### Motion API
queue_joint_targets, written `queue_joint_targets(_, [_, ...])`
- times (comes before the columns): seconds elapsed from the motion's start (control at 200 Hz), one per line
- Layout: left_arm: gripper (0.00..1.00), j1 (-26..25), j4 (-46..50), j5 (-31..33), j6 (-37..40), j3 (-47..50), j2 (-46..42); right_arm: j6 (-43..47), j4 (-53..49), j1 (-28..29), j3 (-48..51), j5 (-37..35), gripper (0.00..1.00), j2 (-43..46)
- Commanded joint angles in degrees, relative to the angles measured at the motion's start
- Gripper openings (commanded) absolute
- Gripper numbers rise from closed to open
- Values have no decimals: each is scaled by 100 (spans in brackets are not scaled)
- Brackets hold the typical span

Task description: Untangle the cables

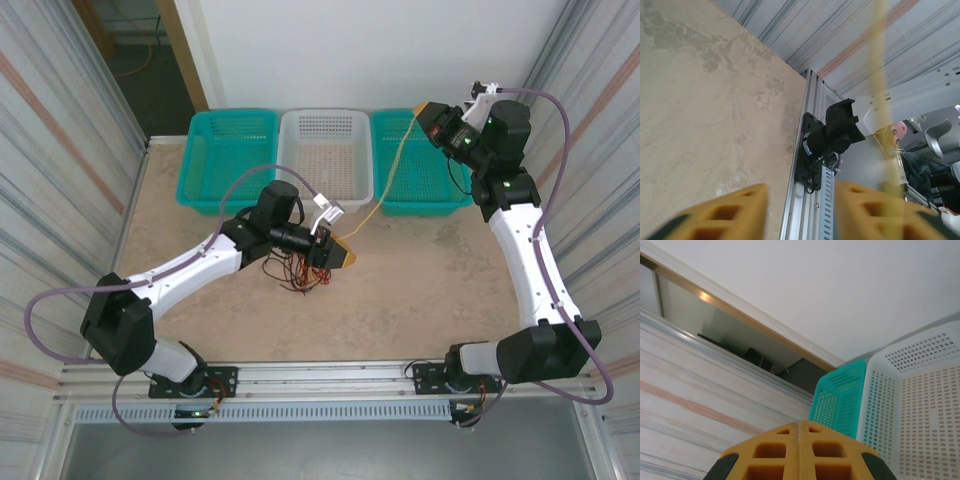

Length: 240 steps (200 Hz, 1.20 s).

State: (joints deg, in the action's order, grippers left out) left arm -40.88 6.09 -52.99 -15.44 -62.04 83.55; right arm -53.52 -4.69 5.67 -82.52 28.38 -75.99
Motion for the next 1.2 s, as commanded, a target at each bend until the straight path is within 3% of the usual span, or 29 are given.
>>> queue_joint_targets(0.0, [20, 19, 138, 59, 96, -91, -31, -28, 110, 29, -222, 80, 0, -68])
queue_joint_targets(0.145, [0, 49, 71, 494, 85, -40, -243, 22, 59, 22, -220, 80, 0, -35])
queue_joint_targets(0.195, [0, 70, 100, 765, 121, -51, -322, 100, -28, 22, -236, 48, 1, -10])
queue_joint_targets(0.271, [0, 130, 446, 1522, 347, -157, -452, 329, -338, 14, -234, -205, 35, 99])
queue_joint_targets(0.311, [0, 186, 761, 2034, 524, -259, -524, 490, -587, -12, -248, -394, 64, 177])
queue_joint_targets(0.346, [0, 260, 1016, 2513, 659, -353, -577, 622, -794, -59, -247, -550, 74, 253])
queue_joint_targets(0.496, [3, 943, 1867, 5389, 960, -745, -719, 712, -1074, -477, 161, -489, 75, 611])
queue_joint_targets(0.561, [2, 1480, 2006, 6135, 1041, -967, -650, 676, -1101, -582, 420, -356, 74, 734])
queue_joint_targets(0.656, [2, 2373, 1952, 5973, 1094, -1414, -402, 688, -1135, -563, 765, -255, 74, 870])
queue_joint_targets(0.752, [0, 2873, 1960, 6030, 1344, -2057, 82, 702, -1198, -499, 1098, -210, 73, 1011])
queue_joint_targets(0.957, [0, 3048, 1780, 6274, 1925, -3196, 1228, 805, -1295, -301, 1662, -219, 72, 1324])
queue_joint_targets(1.067, [0, 3251, 1979, 6107, 1418, -3826, 1897, 834, -1320, -188, 1919, -219, 70, 1384])
queue_joint_targets(1.198, [0, 3573, 2032, 5309, 353, -4302, 2603, 878, -1294, -43, 2190, -241, 69, 1368])
